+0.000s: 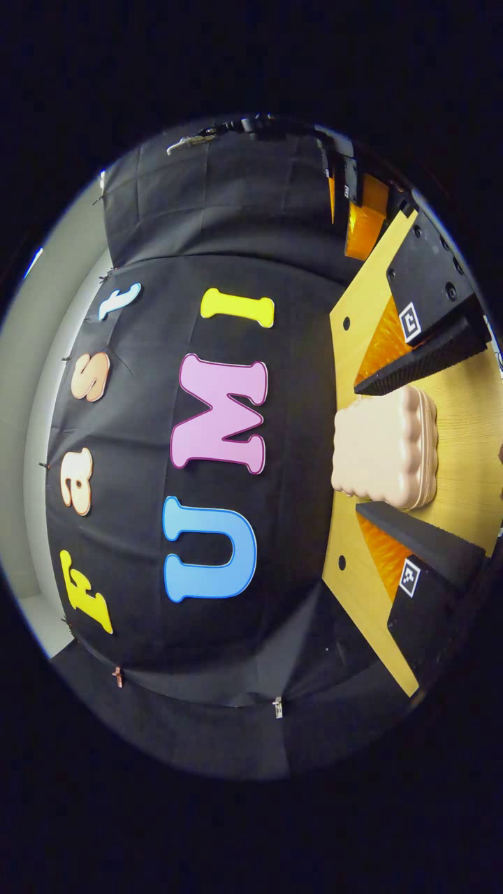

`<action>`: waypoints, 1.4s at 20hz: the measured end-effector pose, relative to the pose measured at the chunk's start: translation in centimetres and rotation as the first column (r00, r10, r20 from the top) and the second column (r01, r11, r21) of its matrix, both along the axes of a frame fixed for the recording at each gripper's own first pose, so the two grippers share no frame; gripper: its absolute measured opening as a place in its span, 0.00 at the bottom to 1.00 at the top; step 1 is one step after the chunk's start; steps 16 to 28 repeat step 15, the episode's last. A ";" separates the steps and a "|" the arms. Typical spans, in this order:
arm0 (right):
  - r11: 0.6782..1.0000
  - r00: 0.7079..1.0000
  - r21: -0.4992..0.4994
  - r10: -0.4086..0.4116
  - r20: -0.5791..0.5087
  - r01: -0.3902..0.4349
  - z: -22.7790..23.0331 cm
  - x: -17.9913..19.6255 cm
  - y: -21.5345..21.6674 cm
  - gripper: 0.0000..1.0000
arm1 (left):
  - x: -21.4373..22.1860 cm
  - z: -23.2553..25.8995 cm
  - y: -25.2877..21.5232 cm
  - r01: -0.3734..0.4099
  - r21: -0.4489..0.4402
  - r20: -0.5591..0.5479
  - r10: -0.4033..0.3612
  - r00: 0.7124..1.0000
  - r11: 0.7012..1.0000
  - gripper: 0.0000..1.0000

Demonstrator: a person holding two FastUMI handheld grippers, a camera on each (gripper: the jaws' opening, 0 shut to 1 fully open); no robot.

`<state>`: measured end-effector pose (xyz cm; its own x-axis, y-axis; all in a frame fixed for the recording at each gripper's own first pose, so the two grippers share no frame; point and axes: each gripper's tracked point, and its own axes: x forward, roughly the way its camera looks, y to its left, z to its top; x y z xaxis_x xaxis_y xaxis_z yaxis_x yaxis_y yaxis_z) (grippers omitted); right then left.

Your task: First open the suitcase, pack the skin care products into it, and then close the suitcase.

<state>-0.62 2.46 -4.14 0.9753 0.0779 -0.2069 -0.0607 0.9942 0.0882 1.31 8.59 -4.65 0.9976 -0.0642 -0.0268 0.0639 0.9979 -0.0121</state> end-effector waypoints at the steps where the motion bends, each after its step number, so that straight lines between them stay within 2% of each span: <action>1: 1.000 1.000 -0.009 -0.003 0.003 0.003 0.0 0.0 0.0 0.97 | 0.1 0.0 -0.1 0.010 0.009 0.003 -0.010 1.000 1.000 0.96; 5: 1.000 1.000 -0.012 -0.019 0.001 0.019 0.0 -0.4 -0.2 0.97 | 0.5 -0.2 -0.9 0.042 0.044 0.003 -0.042 0.999 0.998 0.96; 11: 0.998 0.998 -0.008 -0.067 0.007 0.067 0.2 -1.0 -1.3 0.97 | 0.7 -1.5 -1.4 0.071 0.043 -0.022 -0.070 0.997 0.997 0.96; 12: 0.997 0.997 -0.006 -0.073 0.007 0.073 0.1 -1.0 -1.5 0.97 | 0.7 -1.5 -1.1 0.065 0.050 -0.021 -0.064 0.998 0.997 0.96; 15: 0.995 0.995 -0.013 -0.096 -0.007 0.096 -0.2 -1.2 -2.2 0.97 | 0.8 0.0 0.8 -0.017 0.091 0.046 0.013 0.999 0.996 0.95; 28: 0.995 0.995 -0.013 -0.096 -0.007 0.096 -0.2 -1.2 -2.2 0.97 | 0.8 0.0 0.8 -0.017 0.091 0.046 0.013 0.999 0.996 0.95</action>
